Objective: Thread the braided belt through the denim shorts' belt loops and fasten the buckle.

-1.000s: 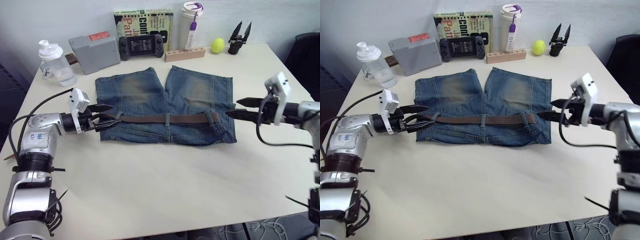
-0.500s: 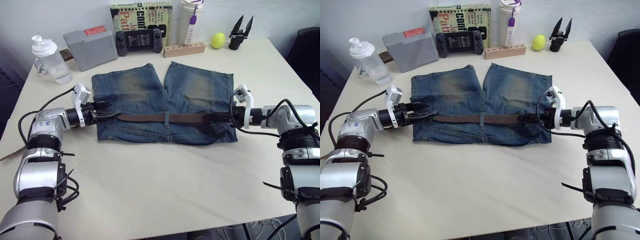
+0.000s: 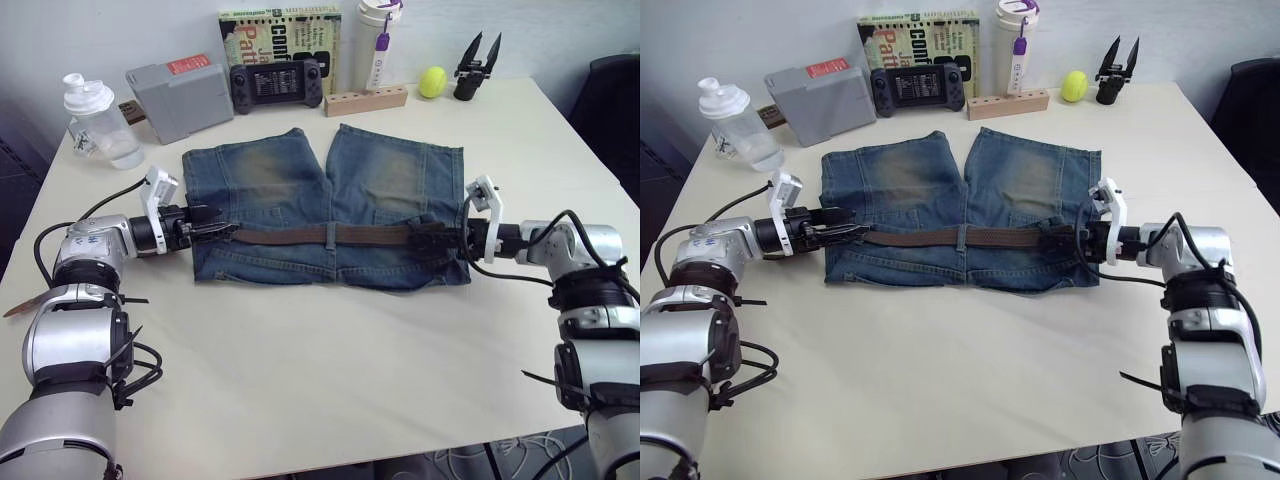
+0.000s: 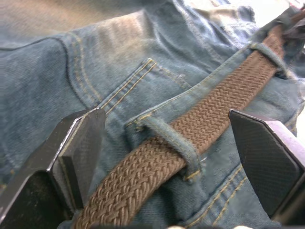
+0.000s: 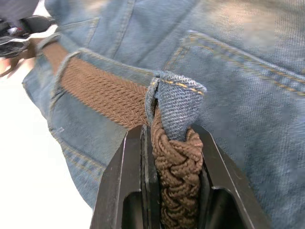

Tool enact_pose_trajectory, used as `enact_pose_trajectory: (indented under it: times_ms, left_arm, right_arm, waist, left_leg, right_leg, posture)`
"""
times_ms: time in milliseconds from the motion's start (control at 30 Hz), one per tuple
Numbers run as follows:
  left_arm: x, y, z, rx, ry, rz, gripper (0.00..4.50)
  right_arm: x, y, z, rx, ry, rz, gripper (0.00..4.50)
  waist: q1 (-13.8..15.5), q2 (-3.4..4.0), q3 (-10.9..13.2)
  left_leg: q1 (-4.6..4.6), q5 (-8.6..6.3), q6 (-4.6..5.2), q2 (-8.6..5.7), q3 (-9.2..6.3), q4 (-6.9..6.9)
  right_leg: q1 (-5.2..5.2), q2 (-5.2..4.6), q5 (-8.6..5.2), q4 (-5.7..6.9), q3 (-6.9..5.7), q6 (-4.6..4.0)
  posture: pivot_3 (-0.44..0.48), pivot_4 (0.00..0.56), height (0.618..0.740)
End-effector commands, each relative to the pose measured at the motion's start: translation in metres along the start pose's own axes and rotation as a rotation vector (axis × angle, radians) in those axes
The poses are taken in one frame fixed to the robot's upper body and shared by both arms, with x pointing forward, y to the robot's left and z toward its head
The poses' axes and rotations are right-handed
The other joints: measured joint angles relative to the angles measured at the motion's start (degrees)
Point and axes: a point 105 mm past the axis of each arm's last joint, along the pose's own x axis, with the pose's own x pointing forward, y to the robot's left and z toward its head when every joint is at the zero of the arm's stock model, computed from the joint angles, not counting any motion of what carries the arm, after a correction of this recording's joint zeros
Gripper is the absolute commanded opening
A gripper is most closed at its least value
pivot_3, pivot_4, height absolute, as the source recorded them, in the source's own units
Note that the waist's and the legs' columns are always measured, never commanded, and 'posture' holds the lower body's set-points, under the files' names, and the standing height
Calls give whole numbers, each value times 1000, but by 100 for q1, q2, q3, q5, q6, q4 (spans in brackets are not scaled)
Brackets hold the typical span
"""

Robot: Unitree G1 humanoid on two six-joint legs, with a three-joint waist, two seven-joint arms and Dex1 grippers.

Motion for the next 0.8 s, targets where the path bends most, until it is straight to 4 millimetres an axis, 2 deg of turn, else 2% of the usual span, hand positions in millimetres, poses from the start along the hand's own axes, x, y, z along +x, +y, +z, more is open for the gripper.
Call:
enact_pose_trajectory:
  times_ms: [33,167,333,433,533,567,633,800]
  left_arm:
    - [-3,1,1,-16,10,3,4500]
    - [-1,0,-16,-20,83,-5,4500]
    - [4,-3,-9,-40,25,-26,4500]
    - [6,-4,-4,-52,-7,-28,3691]
    - [7,-4,-3,-56,-15,-28,2418]
    - [7,-4,-3,-56,-15,-28,1845]
    - [7,-4,-5,-55,-9,-29,1077]
    - [5,-2,-8,-47,-4,-8,1042]
  right_arm:
    - [-9,14,11,-61,-71,55,453]
    - [-12,15,9,-62,-101,33,453]
    - [-11,13,2,-54,-102,7,453]
    - [-8,12,0,-59,-93,-6,453]
    - [-7,11,0,-61,-91,-9,453]
    - [-6,11,-1,-67,-87,-12,453]
    - [-5,10,0,-72,-86,-15,453]
    - [-5,8,0,-79,-90,-18,453]
  waist:
    - [1,0,0]
    - [8,0,0]
    - [33,0,0]
    - [33,0,0]
    - [31,0,0]
    - [30,0,0]
    - [26,0,0]
    - [25,0,0]
  left_leg:
    - [0,0,0,0,0,1]
    - [2,0,0,0,0,2]
    - [2,0,0,-2,0,4]
    - [2,0,0,-3,0,5]
    - [2,0,0,-3,0,5]
    - [2,0,0,-3,0,5]
    - [3,0,0,-3,0,5]
    - [3,0,0,-3,0,6]
  right_leg:
    - [0,0,0,1,0,0]
    - [0,-1,0,7,1,0]
    - [0,-2,0,9,2,0]
    - [0,-3,0,10,2,0]
    - [0,-3,0,10,2,0]
    - [0,-3,0,10,2,0]
    - [0,-3,0,11,2,0]
    - [0,-3,0,13,2,0]
  posture:
    - [0,150,722]
    - [0,150,722]
    - [0,150,722]
    - [0,150,722]
    - [0,150,722]
    - [0,150,722]
    - [0,150,722]
    - [0,150,722]
